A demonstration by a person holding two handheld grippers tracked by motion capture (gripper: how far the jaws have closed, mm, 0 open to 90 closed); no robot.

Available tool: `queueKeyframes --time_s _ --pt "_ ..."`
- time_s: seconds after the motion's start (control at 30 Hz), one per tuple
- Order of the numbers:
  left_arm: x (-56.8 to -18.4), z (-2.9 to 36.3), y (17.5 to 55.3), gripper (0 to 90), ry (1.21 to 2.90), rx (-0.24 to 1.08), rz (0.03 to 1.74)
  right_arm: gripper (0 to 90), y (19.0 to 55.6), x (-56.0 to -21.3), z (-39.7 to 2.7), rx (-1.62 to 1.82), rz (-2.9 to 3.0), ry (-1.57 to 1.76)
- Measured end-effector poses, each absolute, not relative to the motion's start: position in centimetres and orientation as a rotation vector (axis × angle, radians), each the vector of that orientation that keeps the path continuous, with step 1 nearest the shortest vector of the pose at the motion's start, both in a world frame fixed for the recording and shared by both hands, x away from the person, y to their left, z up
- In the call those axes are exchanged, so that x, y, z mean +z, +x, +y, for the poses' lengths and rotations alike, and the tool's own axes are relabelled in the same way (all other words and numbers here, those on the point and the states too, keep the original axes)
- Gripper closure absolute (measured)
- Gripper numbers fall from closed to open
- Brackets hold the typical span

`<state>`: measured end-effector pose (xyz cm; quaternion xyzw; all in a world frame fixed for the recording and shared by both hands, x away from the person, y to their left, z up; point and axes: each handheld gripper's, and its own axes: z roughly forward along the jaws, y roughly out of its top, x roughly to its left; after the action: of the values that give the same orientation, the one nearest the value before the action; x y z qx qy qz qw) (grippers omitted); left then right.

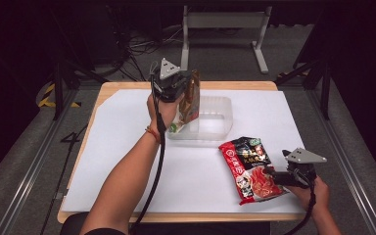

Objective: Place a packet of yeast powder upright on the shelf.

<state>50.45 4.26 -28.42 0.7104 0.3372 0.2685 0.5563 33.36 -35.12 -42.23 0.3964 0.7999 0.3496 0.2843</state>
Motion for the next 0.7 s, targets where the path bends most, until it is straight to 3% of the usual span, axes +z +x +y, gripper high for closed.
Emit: queueKeyframes --time_s 0.37,0.7 --pt "-29.6 2.8 52.1 87.5 1.644 0.492 0.786 15.0 33.4 -42.3 -35.1 0.934 2.144 1.062" --pt "-29.1 0.9 51.9 86.6 1.713 0.533 0.717 15.0 33.4 -42.4 -35.2 0.935 2.147 1.066"
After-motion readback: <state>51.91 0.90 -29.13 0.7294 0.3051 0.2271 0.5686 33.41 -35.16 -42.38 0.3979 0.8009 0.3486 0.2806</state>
